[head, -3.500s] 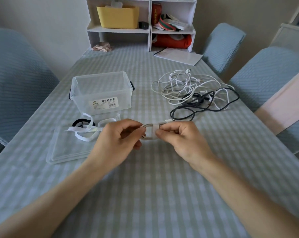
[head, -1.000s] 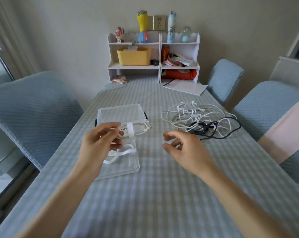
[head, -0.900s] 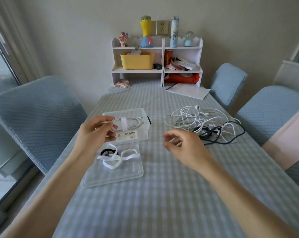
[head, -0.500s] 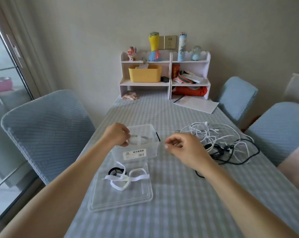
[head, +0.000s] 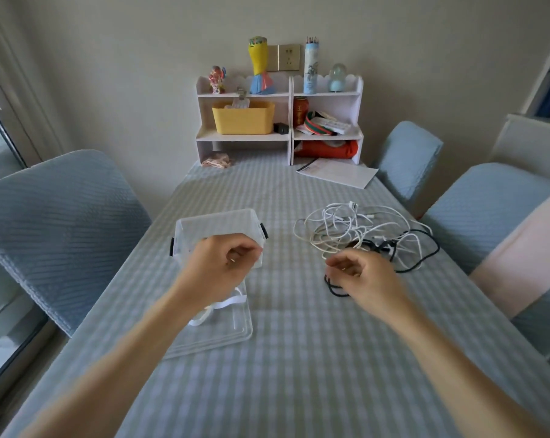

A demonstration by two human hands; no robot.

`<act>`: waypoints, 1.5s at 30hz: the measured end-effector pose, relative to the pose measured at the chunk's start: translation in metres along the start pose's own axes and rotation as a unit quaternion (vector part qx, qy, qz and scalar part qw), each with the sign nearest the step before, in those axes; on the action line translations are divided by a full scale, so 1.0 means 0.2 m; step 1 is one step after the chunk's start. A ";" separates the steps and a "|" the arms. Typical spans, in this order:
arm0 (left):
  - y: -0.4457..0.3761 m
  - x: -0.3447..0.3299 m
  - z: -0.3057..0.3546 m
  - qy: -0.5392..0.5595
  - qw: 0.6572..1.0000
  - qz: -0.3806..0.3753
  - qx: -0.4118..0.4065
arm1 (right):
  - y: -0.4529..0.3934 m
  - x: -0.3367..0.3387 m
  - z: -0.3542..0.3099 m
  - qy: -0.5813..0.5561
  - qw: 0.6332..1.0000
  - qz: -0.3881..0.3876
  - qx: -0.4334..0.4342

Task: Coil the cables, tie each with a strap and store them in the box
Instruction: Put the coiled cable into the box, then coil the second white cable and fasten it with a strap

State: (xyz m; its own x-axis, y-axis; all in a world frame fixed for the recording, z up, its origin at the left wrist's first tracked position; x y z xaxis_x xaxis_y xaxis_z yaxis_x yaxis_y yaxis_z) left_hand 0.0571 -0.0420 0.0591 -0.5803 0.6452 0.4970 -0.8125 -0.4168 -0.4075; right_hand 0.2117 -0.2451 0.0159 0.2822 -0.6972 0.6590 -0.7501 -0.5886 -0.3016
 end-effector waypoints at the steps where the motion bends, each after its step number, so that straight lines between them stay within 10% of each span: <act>1: 0.03 -0.03 0.01 0.012 1.000 -0.009 0.009 | 0.03 0.02 0.03 0.002 1.000 0.009 -0.003; 30: -0.39 -1.02 -0.04 -0.109 0.988 -0.110 0.018 | 0.27 0.25 0.44 -0.006 0.983 0.159 -0.088; 36: -0.31 -0.84 0.15 0.011 0.994 0.034 -0.106 | 0.28 0.27 0.46 -0.020 0.980 0.171 -0.099; 45: 0.02 -0.57 0.27 0.011 0.974 -0.017 -0.225 | 0.29 0.23 0.31 -0.003 0.982 0.190 0.021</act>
State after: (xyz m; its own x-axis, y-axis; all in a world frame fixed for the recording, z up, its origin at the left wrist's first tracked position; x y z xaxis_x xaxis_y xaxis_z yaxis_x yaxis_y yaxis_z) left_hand 0.1173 -0.1508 0.0427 -0.5476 0.6696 0.5018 -0.7222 -0.0753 -0.6876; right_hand 0.2180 -0.3373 -0.0153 -0.0092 -0.8721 0.4892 -0.7772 -0.3016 -0.5523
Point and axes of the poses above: each hand's wrist, its own y-axis away from the middle knuckle, its own x-axis out of the back of the hand, z = x × y, the point moved 5 cm from there along -y, towards the middle knuckle, and after that the axes turned 11 degrees about y, right-handed, at the moved point
